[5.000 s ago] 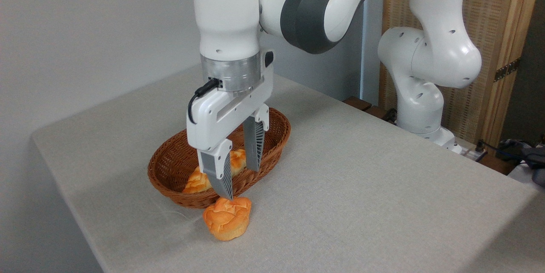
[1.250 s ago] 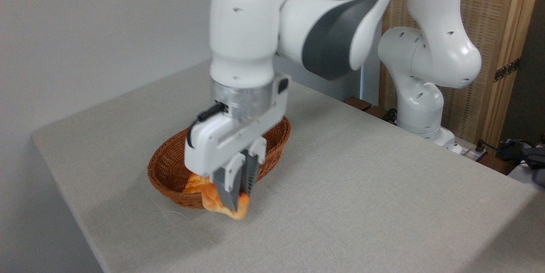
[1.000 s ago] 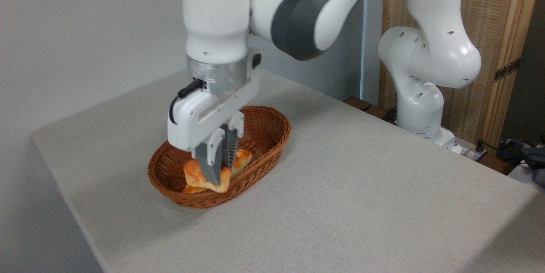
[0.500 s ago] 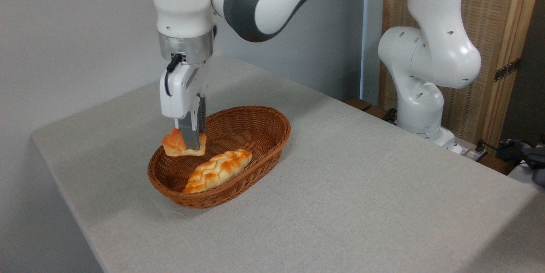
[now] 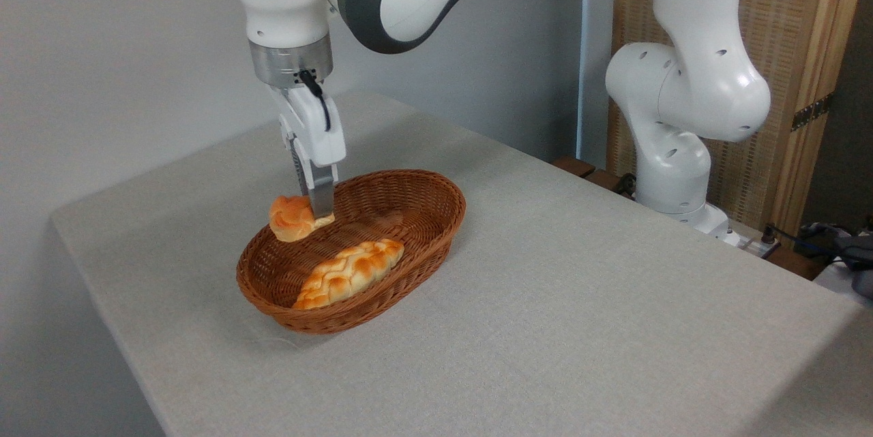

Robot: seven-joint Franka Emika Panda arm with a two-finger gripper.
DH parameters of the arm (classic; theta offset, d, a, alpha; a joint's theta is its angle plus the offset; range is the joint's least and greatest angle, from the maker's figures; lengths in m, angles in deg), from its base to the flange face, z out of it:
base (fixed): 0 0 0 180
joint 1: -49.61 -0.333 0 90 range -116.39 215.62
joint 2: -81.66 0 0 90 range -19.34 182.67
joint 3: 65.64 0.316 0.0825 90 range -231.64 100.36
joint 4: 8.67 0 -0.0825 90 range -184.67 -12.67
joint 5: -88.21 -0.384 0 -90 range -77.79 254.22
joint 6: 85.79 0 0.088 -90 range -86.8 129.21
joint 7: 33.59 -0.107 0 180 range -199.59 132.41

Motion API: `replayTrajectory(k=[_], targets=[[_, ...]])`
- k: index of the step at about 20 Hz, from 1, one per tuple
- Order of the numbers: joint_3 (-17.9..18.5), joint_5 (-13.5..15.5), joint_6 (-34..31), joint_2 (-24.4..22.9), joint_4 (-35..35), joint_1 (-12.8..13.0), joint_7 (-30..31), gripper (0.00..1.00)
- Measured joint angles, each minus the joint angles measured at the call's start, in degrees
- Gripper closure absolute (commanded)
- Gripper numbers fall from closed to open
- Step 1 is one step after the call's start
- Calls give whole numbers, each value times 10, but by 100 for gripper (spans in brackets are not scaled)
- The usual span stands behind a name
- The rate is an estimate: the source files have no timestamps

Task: Put bread into the basket
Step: 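Lower the bun into the basket beside the braided loaf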

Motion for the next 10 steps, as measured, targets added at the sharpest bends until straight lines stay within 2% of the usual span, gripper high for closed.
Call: replayTrajectory(k=[4,10], targets=[[1,-1,-6,0,0,-4,36,0],[1,-1,-6,1,0,-4,47,0]])
